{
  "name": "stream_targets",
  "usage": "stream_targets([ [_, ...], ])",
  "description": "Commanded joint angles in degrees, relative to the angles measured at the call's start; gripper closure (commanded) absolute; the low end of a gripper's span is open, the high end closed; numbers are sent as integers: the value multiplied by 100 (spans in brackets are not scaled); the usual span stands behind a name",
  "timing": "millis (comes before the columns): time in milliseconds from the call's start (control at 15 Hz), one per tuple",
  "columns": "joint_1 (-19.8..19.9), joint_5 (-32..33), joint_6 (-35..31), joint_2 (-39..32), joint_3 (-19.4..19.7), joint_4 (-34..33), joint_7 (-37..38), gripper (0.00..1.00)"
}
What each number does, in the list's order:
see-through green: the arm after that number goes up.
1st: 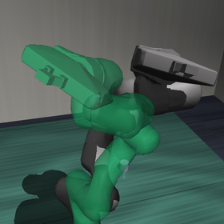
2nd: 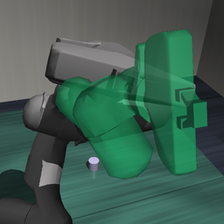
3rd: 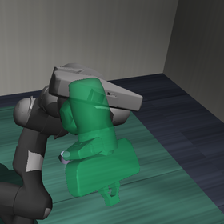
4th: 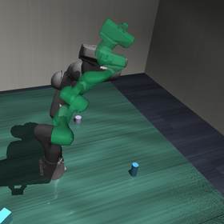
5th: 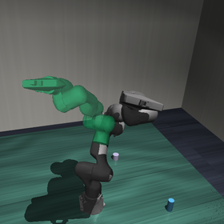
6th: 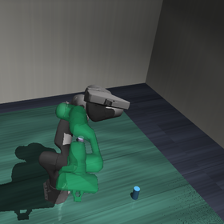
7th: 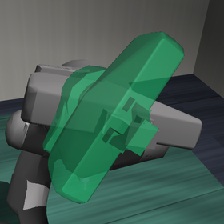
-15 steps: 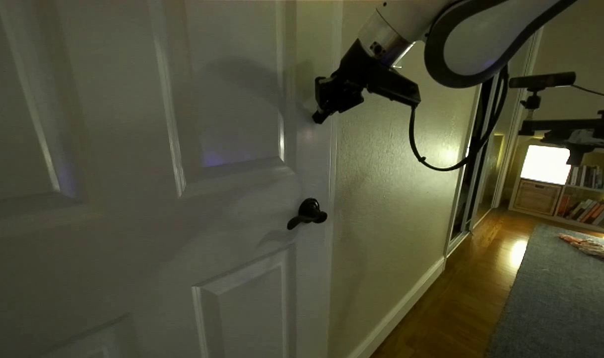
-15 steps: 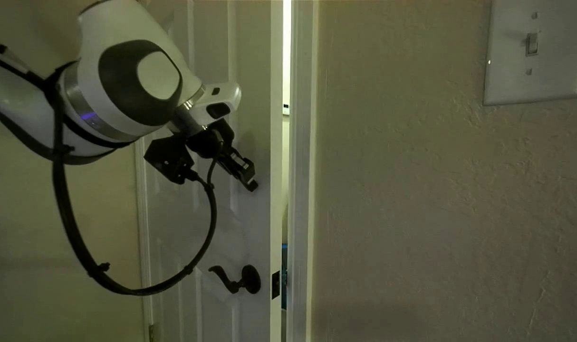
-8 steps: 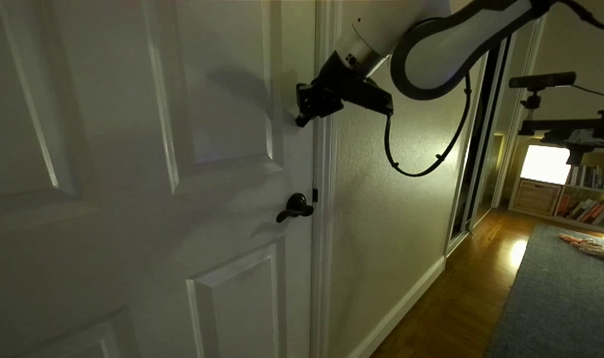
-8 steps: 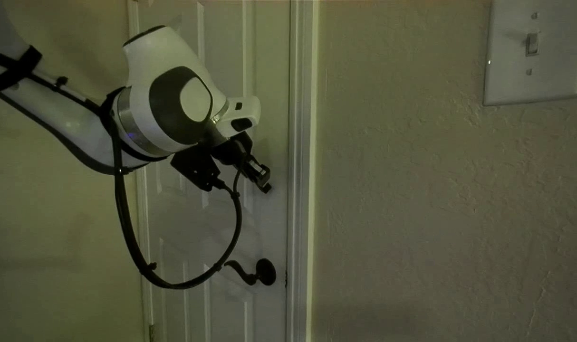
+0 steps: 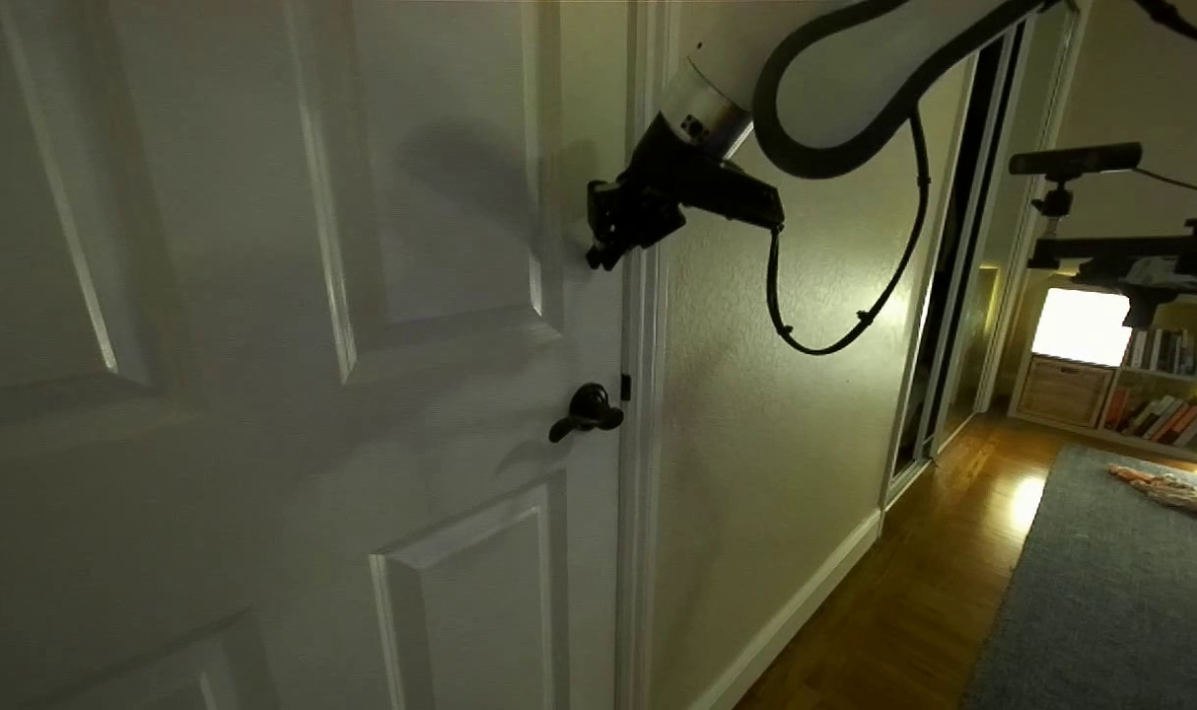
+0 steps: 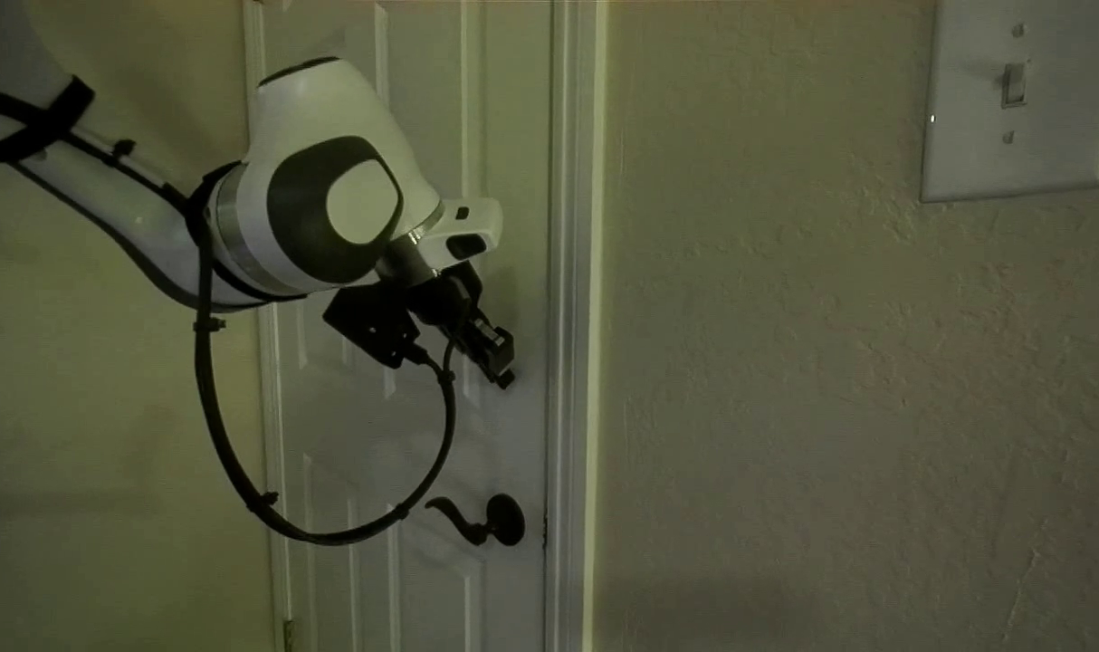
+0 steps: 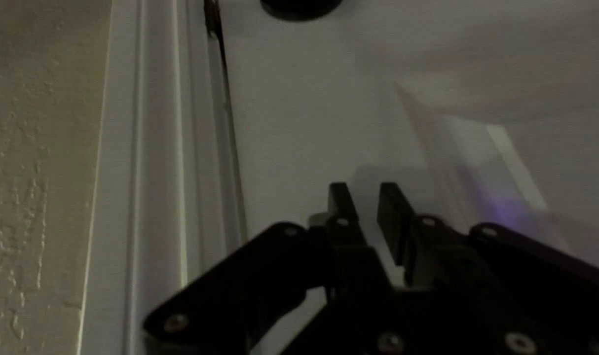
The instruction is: Close the door
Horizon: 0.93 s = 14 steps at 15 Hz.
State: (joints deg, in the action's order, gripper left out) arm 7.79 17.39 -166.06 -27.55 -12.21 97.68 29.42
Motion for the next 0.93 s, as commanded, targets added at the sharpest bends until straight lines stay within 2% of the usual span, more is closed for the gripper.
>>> stream_targets([
  [0,-245,-1203,722,651,180,769,-1202,49],
  [200,-433,-1610,1306,1220,415,1430,-1665,31],
  [467,-564,-1640,2101,2127,667,2388,-2016,5],
  [533,-560,-1637,2323,2388,710,2635,-2130,1],
  [867,-545,-1509,3224,3457,918,3557,-2372,0],
])
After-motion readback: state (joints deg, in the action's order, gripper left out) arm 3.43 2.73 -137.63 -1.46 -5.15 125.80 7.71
